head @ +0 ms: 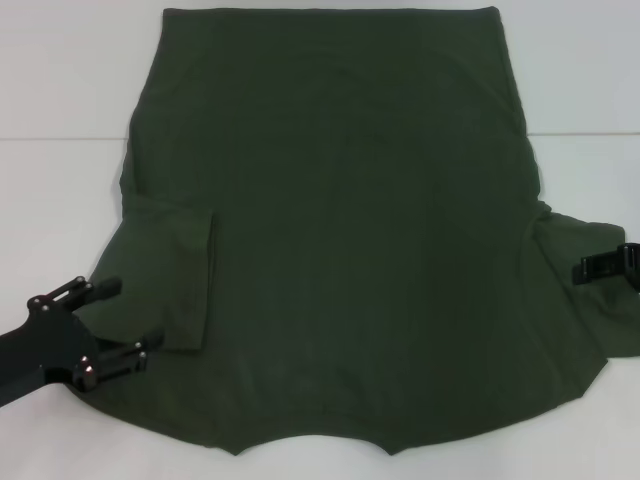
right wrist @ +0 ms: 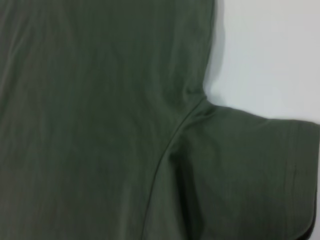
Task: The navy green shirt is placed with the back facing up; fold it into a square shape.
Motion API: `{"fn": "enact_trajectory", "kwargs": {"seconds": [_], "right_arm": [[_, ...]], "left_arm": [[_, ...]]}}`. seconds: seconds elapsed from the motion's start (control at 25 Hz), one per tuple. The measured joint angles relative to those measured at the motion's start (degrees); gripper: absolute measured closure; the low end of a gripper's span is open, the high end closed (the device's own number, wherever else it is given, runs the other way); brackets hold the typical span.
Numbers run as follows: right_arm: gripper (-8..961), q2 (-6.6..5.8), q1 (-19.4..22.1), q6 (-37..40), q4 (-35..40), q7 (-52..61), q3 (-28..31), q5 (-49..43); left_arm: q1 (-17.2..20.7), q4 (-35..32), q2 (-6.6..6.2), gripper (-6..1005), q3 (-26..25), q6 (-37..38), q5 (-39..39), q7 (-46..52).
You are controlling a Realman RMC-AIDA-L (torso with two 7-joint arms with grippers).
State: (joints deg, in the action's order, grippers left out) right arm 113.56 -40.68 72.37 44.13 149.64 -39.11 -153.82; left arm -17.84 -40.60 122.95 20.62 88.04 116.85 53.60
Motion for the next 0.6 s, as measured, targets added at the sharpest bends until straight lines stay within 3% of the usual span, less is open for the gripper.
{"fn": "enact_trajectory", "kwargs": {"seconds": [0.44,0.6], "right_arm": [[127,-0.11,-0.6,0.4,0.4,1.9,-1.1,-2.3],[404,-0.03,-0.7,0.4,0.4,2.5,-1.5,-3.2]], "left_arm": [[-0.1,0.0,-0.09,149,-0.1,-0.2,-0.1,0.0],[-0.1,0.0,-0.06,149,-0.1,-0.4,-0.1,0.0]]}}
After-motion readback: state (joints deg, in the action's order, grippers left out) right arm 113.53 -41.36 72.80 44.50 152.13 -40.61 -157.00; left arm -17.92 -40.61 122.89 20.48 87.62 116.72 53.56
